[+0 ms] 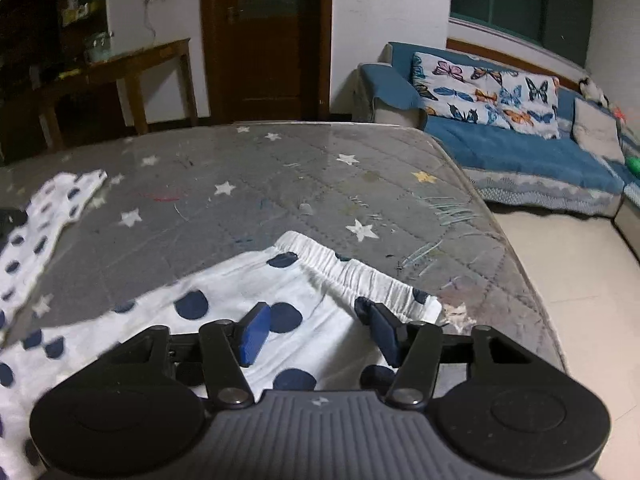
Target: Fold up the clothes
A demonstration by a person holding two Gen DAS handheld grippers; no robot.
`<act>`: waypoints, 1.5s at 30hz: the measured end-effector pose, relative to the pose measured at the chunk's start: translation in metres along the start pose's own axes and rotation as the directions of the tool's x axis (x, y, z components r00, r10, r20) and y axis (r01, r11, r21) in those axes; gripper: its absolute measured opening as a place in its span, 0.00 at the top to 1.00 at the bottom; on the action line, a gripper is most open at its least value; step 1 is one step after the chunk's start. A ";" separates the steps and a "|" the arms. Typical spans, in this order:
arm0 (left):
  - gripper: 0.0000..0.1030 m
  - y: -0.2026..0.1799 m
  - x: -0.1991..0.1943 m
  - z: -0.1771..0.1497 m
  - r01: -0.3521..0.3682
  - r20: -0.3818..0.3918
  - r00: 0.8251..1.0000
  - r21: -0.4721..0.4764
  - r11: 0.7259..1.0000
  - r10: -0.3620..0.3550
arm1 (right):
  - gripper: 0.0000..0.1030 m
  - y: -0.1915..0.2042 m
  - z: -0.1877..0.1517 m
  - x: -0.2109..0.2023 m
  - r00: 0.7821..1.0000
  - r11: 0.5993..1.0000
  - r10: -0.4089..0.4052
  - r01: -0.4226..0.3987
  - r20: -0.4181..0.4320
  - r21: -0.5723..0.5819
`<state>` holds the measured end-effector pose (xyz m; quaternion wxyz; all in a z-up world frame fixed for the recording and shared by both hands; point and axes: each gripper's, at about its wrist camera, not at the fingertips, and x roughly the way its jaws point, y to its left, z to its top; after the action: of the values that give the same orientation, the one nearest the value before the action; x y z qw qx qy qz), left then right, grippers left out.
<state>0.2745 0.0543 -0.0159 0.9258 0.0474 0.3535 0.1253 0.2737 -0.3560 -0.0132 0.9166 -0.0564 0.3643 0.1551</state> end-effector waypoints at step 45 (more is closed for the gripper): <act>0.65 0.018 -0.210 -0.170 0.276 0.000 0.961 0.107 0.955 -0.277 | 0.37 0.139 -0.137 -0.172 0.960 0.927 0.272 -0.280 -0.067 -0.248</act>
<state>0.0071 0.0161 -0.0043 0.9331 0.0475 0.3557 -0.0246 0.0214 -0.2956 0.0065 0.8649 -0.1241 0.3599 0.3272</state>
